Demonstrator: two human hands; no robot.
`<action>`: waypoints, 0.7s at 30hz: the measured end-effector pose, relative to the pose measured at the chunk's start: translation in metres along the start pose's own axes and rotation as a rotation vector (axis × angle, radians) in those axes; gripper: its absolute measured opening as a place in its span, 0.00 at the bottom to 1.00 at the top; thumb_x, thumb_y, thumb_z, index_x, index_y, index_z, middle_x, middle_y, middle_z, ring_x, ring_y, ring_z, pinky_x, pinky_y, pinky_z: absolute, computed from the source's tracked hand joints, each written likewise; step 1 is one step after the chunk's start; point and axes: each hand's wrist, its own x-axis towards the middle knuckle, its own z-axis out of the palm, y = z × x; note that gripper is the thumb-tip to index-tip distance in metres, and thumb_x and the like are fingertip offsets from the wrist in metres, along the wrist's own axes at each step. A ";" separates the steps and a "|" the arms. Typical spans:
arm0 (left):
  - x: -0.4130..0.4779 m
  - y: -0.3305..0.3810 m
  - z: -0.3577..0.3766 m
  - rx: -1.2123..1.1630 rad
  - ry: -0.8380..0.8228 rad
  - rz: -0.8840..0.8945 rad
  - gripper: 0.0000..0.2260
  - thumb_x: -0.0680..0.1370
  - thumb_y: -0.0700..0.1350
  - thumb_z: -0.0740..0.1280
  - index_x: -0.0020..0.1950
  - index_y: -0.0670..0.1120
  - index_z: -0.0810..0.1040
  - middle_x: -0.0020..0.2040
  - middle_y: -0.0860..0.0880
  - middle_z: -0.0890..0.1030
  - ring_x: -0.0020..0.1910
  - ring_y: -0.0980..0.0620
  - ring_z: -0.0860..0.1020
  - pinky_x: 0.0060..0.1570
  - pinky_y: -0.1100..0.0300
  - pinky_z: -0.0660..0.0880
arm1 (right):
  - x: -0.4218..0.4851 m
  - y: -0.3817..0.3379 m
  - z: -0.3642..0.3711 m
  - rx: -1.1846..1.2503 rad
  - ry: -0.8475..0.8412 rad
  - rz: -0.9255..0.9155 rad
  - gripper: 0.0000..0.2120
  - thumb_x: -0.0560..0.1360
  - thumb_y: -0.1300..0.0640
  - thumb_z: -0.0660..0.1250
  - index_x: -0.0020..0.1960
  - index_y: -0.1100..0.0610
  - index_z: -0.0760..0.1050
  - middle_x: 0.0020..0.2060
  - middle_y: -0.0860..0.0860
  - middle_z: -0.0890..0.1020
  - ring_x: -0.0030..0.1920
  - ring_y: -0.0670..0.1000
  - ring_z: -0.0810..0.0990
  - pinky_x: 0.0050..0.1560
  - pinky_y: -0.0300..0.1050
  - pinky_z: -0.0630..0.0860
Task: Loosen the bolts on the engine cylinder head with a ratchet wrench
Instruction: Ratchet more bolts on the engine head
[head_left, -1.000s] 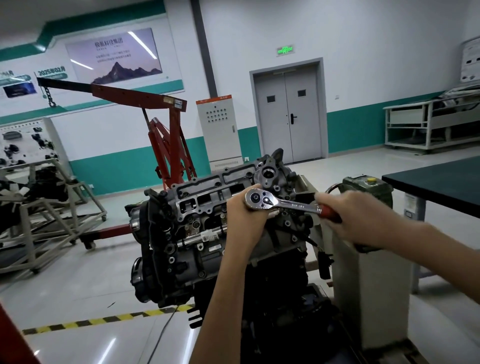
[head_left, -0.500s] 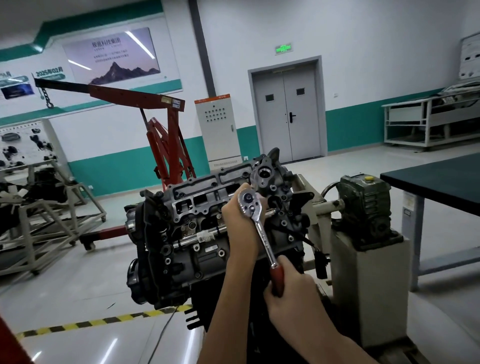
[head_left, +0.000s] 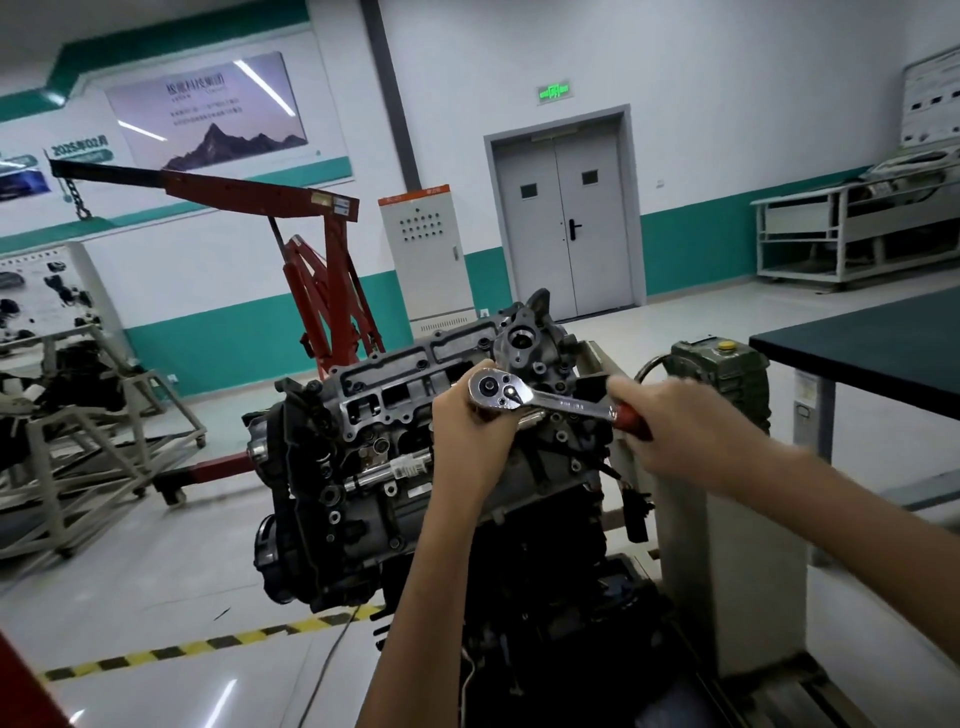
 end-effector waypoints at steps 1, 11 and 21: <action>-0.002 0.000 0.002 0.018 0.028 0.021 0.18 0.72 0.31 0.66 0.32 0.51 0.66 0.27 0.57 0.69 0.28 0.60 0.64 0.30 0.66 0.62 | -0.012 -0.009 0.011 0.098 -0.019 0.038 0.07 0.73 0.61 0.64 0.48 0.53 0.68 0.31 0.47 0.75 0.29 0.42 0.74 0.28 0.33 0.69; 0.004 0.002 0.017 -0.146 0.115 -0.194 0.13 0.74 0.26 0.58 0.32 0.37 0.64 0.28 0.51 0.64 0.28 0.58 0.63 0.31 0.65 0.63 | -0.050 -0.097 0.071 0.630 0.135 0.289 0.14 0.68 0.62 0.64 0.38 0.48 0.61 0.25 0.46 0.69 0.24 0.44 0.71 0.24 0.27 0.62; 0.010 0.003 -0.008 0.084 -0.166 -0.035 0.15 0.72 0.35 0.69 0.31 0.48 0.69 0.26 0.58 0.70 0.27 0.60 0.65 0.29 0.67 0.63 | 0.005 0.007 -0.007 -0.060 0.081 -0.010 0.07 0.71 0.60 0.65 0.49 0.56 0.69 0.27 0.45 0.70 0.28 0.48 0.73 0.30 0.40 0.70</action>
